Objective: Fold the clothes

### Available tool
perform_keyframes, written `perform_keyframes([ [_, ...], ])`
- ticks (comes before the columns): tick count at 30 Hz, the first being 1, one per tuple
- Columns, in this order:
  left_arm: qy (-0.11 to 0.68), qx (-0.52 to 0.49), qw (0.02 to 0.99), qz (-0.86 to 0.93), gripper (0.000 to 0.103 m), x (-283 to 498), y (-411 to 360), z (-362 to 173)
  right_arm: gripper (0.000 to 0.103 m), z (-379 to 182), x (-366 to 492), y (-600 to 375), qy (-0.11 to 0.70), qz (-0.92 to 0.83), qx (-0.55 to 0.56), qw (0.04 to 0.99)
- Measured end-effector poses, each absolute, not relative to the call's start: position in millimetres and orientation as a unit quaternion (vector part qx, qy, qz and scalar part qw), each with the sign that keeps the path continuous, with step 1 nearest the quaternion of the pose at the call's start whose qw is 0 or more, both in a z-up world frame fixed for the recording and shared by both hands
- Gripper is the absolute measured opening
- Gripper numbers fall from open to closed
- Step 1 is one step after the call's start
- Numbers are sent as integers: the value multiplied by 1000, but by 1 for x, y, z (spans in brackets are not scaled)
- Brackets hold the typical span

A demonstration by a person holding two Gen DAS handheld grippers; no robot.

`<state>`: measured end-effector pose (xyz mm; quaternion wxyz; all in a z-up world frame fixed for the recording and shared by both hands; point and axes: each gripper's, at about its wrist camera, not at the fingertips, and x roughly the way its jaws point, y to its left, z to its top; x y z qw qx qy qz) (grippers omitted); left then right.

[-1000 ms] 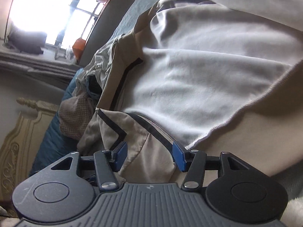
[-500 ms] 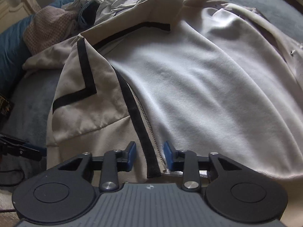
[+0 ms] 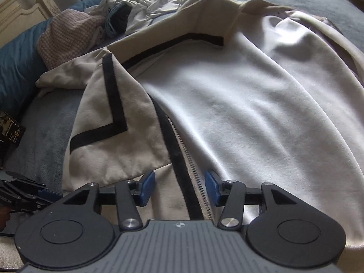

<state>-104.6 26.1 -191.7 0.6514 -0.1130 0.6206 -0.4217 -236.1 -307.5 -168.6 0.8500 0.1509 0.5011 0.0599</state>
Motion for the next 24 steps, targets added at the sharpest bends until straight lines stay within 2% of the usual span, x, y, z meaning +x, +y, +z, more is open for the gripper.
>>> perform_keyframes([
  [4,621,-113,650,-423,40,-105,28,-193,57,-176,-237,-322,509,76,203,833],
  [7,622,-116,649,-422,40,-105,29,-194,56,-175,-241,-320,520,76,200,827],
  [9,623,-118,648,-422,40,-105,29,-195,45,-173,-245,-318,524,73,197,825],
  [10,623,-119,648,-422,40,-105,29,-196,28,-169,-249,-318,521,68,198,827],
  [11,623,-120,648,-421,40,-105,29,-196,15,-166,-252,-317,519,64,198,829],
  [12,624,-122,647,-421,40,-105,29,-196,12,-162,-255,-316,516,59,198,832],
  [18,625,-128,645,-420,42,-105,29,-198,11,-140,-291,-327,488,28,242,838],
  [24,631,-127,642,-417,42,-107,25,-199,11,-168,-321,-348,496,-14,310,811],
])
